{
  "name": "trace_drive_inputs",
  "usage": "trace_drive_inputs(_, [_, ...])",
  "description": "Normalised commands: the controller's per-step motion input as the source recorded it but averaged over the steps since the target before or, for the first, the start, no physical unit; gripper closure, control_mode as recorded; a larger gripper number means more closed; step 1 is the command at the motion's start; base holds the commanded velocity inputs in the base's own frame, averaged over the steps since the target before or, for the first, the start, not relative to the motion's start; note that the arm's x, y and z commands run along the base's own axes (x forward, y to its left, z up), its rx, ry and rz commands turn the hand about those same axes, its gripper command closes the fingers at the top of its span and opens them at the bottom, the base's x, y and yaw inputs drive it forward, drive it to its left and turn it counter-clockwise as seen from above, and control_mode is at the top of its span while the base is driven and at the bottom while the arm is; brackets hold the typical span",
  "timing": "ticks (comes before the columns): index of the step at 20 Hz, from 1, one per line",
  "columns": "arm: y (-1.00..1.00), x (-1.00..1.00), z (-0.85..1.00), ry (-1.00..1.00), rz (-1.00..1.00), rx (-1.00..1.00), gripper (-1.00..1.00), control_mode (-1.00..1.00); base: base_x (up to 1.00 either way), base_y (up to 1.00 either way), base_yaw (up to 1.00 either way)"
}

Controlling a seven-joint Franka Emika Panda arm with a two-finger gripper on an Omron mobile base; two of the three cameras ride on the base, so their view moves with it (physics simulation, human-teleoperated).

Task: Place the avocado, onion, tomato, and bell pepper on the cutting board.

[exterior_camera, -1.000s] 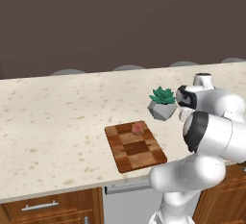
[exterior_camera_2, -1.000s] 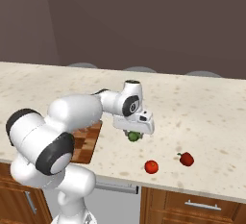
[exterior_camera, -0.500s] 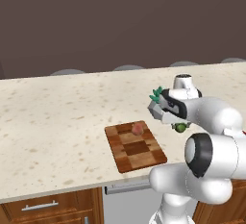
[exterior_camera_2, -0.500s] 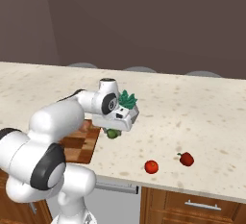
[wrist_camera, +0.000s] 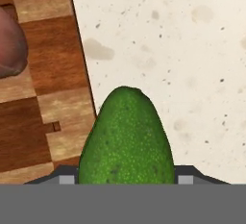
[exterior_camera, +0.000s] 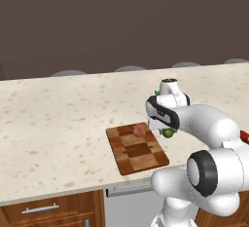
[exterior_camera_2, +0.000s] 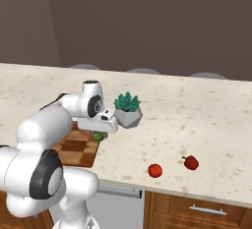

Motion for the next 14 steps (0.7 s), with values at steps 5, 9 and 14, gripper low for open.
trace_drive_inputs(5, [0.64, 0.04, -0.01, 0.01, 0.08, 0.00, 1.00, -1.00, 0.00, 0.00, 0.00])
trace_drive_inputs(9, [0.63, 0.07, 0.00, 0.01, 0.07, 0.00, 1.00, -1.00, 0.00, 0.00, 0.00])
trace_drive_inputs(14, [0.68, 0.10, -0.07, 0.01, 0.06, 0.00, 1.00, -1.00, 0.00, 0.00, 0.00])
